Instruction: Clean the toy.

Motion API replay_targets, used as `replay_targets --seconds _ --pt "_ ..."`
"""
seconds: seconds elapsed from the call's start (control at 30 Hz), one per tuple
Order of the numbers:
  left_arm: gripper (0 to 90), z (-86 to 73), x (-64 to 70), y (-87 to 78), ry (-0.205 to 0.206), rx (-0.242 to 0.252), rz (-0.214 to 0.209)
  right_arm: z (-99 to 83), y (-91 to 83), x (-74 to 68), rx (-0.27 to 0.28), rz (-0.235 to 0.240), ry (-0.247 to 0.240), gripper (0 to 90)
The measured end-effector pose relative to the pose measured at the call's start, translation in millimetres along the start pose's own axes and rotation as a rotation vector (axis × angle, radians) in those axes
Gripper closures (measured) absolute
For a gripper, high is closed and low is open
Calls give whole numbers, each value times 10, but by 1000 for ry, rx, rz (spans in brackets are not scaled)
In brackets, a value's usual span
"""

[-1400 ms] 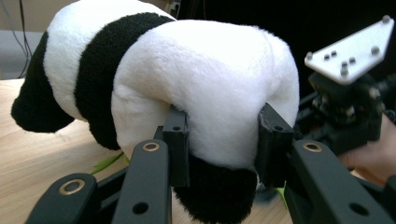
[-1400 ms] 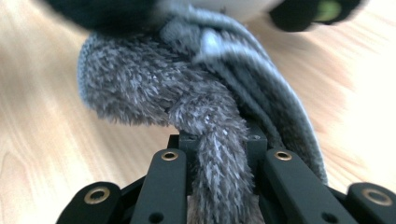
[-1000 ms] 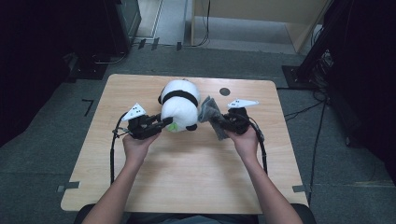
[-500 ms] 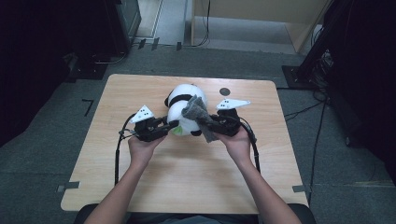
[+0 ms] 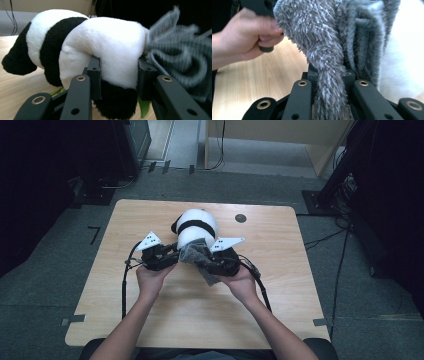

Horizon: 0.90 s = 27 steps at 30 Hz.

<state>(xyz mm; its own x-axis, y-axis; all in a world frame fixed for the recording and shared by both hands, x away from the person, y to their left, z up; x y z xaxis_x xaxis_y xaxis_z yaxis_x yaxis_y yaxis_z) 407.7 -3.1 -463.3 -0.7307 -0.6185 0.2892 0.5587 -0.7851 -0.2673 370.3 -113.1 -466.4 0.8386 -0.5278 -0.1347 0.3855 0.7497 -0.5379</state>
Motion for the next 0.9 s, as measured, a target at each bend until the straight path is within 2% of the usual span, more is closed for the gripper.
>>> replay_targets --seconds 0.13,0.2,0.27,0.37,0.5,0.67,0.9 --pt "632 2 -14 -6 3 2 5 -100 94 -5 -30 34 9 773" --pt "632 8 -20 -10 5 6 6 -173 147 0 -59 35 2 773" --pt "632 10 -24 -17 11 7 9 -239 193 23 -75 16 -27 773" --pt "632 32 -41 -41 5 21 10 -275 205 73 -81 -1 -42 775" --pt "633 57 -51 -71 3 37 3 -388 230 198 -143 -54 -48 775" --pt "633 75 -78 -113 11 50 2 -506 204 418 -177 -104 0 774" --pt "633 65 -164 -146 33 43 35 -556 54 697 -159 -159 86 772"
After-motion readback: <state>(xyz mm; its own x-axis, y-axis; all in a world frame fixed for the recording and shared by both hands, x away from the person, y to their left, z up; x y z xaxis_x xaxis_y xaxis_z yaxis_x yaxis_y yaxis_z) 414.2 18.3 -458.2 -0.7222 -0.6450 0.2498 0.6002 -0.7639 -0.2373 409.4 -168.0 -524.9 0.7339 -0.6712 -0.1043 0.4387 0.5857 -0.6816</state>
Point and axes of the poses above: each handheld gripper's, and its own axes: y roughly forward along the jaws, z roughly out of its top, x roughly to its right, the point moved 9 cm from there along y, roughly forward along the jaws, and after that the axes turned 1 degree about x, right-handed, at the moved point
